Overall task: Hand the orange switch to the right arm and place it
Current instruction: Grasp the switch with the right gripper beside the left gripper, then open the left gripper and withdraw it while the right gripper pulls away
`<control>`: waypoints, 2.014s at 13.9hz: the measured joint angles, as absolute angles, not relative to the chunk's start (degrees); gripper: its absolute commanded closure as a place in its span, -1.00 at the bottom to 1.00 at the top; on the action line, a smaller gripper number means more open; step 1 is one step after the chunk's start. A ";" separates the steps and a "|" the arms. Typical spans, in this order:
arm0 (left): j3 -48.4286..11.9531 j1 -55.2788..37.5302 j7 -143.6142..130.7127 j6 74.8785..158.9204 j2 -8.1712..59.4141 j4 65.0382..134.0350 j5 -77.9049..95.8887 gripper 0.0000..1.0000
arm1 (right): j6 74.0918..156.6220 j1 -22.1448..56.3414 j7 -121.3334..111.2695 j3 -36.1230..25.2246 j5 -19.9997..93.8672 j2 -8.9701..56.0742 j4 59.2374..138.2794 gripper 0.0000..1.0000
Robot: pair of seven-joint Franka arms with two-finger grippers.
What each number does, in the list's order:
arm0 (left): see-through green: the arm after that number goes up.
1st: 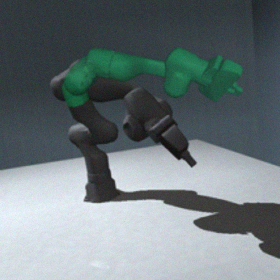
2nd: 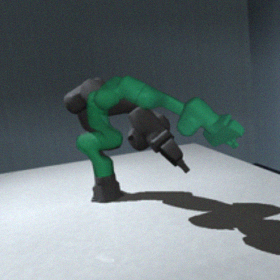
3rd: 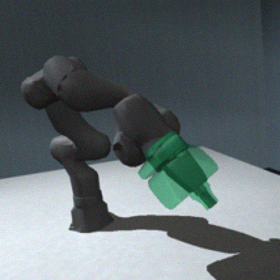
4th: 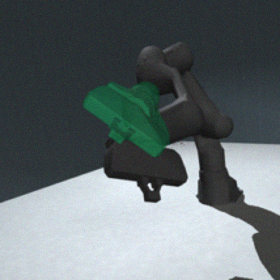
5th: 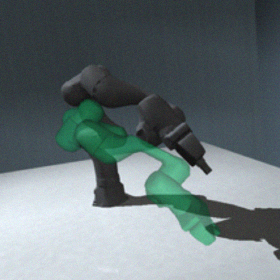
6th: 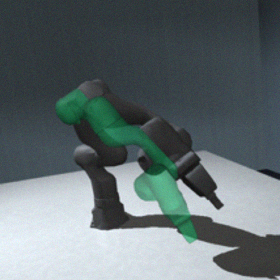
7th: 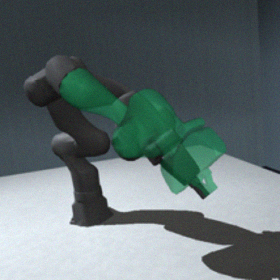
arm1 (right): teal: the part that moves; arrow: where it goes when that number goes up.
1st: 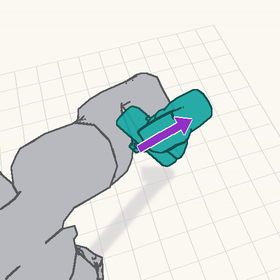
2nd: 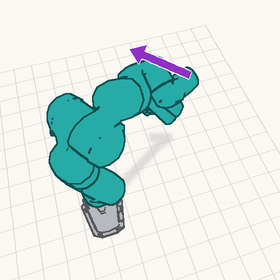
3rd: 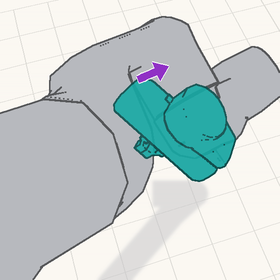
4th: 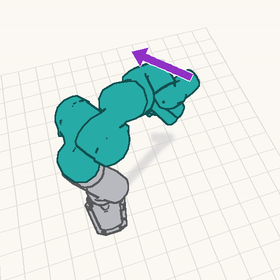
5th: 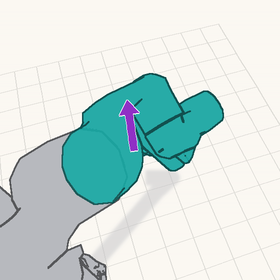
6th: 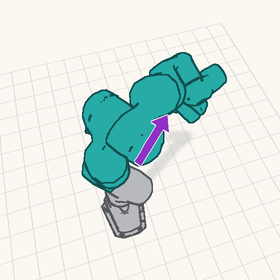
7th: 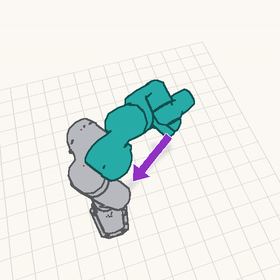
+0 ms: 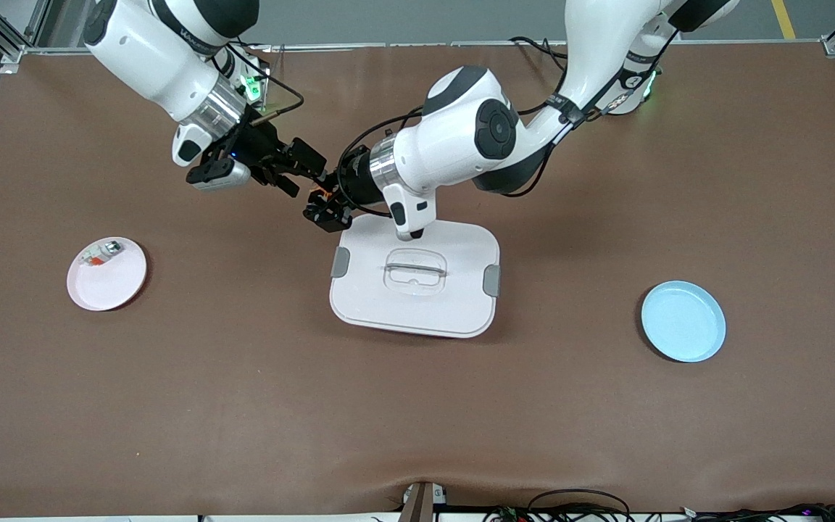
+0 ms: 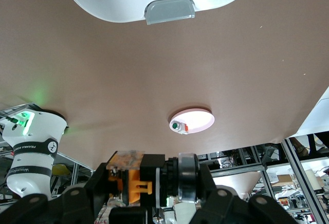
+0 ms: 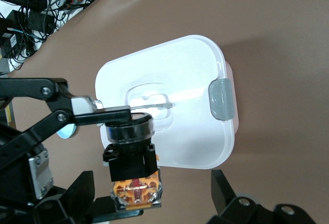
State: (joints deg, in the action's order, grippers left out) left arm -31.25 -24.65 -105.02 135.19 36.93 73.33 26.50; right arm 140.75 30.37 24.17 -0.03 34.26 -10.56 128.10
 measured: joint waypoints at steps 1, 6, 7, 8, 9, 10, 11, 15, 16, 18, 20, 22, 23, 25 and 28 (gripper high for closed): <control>-31.25 -24.65 -105.02 135.19 36.93 73.30 26.50 1.00 | 140.79 30.37 24.17 -0.03 34.44 -10.43 128.11 -1.00; -31.25 -24.65 -105.02 135.19 36.93 73.28 26.50 1.00 | 141.91 30.52 24.16 -0.03 34.60 -9.81 128.12 -0.62; -31.25 -24.65 -105.02 135.19 36.93 73.27 26.50 1.00 | 141.95 30.64 24.16 -0.03 34.61 -9.73 128.13 -0.36; -31.25 -24.65 -105.02 135.19 36.93 73.27 26.50 1.00 | 141.99 30.75 24.14 -0.03 34.61 -9.64 128.14 -0.11; -31.25 -24.65 -105.02 135.19 36.93 73.27 26.50 1.00 | 142.06 30.84 24.14 -0.03 34.61 -9.51 128.15 0.34; -31.25 -24.66 -105.02 135.19 36.95 73.29 26.49 1.00 | 142.33 30.93 24.14 -0.02 34.74 -9.42 128.10 0.84; -31.25 -24.69 -105.02 135.19 37.13 73.30 26.50 1.00 | 142.63 31.18 24.14 -0.01 34.86 -9.45 127.97 1.00; -31.26 -24.74 -105.02 135.17 37.44 73.30 26.55 0.93 | 143.09 31.55 24.12 -0.04 35.02 -9.42 127.91 1.00; -31.26 -24.74 -105.02 135.16 37.44 73.30 26.55 0.45 | 143.09 31.56 24.12 -0.04 35.02 -9.42 127.91 1.00; -31.26 -24.73 -105.02 135.16 37.44 73.30 26.55 -1.00 | 143.10 31.57 24.02 -0.04 35.03 -9.39 127.91 1.00; -31.26 -24.68 -105.01 135.26 37.43 73.07 26.55 -1.00 | 142.81 31.67 23.64 -0.03 35.00 -9.20 128.03 1.00; -30.94 -24.58 -105.01 135.41 37.32 72.39 26.54 -1.00 | 142.51 31.67 19.87 -0.07 34.97 -8.55 128.06 1.00; -30.16 -24.58 -104.99 135.29 36.96 72.16 26.50 -1.00 | 142.68 31.60 16.38 -0.26 34.96 -8.25 128.01 1.00; -27.60 -24.61 -104.90 135.34 35.41 71.97 25.12 -1.00 | 140.13 30.34 7.47 -0.97 34.96 -7.94 128.02 1.00; -26.04 -22.85 -104.57 134.89 33.46 71.88 17.02 -1.00 | 133.99 25.26 -9.33 -1.44 34.83 -7.89 128.08 1.00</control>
